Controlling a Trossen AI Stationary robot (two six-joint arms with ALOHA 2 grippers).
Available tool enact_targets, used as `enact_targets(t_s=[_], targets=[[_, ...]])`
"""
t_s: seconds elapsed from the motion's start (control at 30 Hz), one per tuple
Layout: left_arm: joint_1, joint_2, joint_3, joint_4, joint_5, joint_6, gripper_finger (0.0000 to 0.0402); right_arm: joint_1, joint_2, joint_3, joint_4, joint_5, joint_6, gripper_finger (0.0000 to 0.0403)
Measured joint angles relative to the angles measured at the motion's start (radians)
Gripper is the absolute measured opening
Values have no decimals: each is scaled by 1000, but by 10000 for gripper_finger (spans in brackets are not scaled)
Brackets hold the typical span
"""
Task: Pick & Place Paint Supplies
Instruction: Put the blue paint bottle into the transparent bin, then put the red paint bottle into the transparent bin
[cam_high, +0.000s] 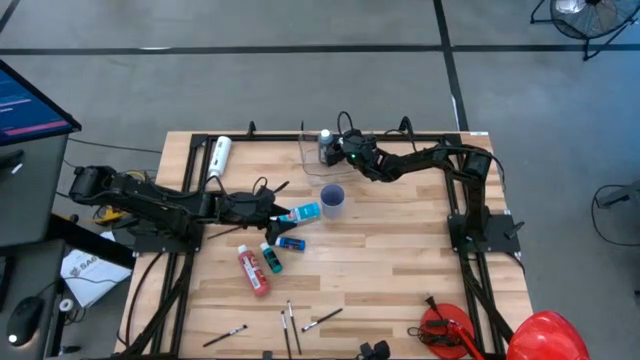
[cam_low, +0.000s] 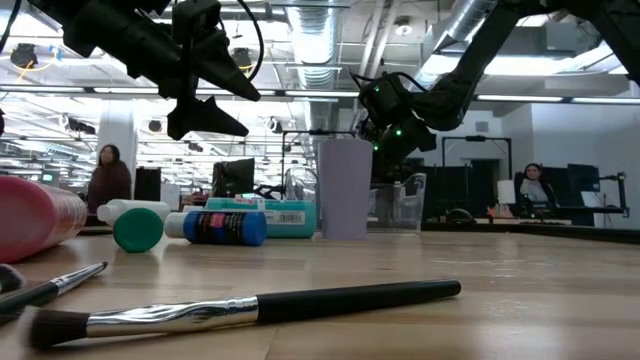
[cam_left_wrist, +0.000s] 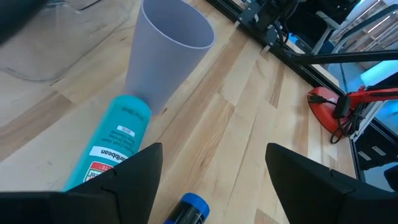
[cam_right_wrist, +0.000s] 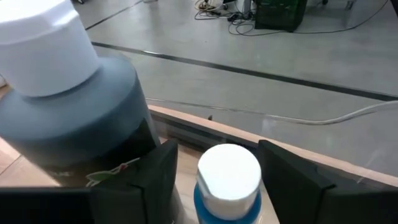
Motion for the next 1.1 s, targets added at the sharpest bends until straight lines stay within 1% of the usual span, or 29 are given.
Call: enact_targets(t_s=[0.27,0.47,0.6,0.8,1.03,1.1], targets=[[0,0,0,0,0,19,278,7,0,0,0,1,0,195],[0,0,0,0,0,19,278,14,-7,0,-24,-5,19,198],[0,0,0,0,0,19,278,14,-12,0,-53,-6,69,214],[0,0,0,0,0,19,278,14,-12,0,-99,-9,131,251],[0,0,0,0,0,19,278,28,-14,0,-116,-8,138,286],[0,0,0,0,0,19,278,33,-31,0,-148,-10,138,294]])
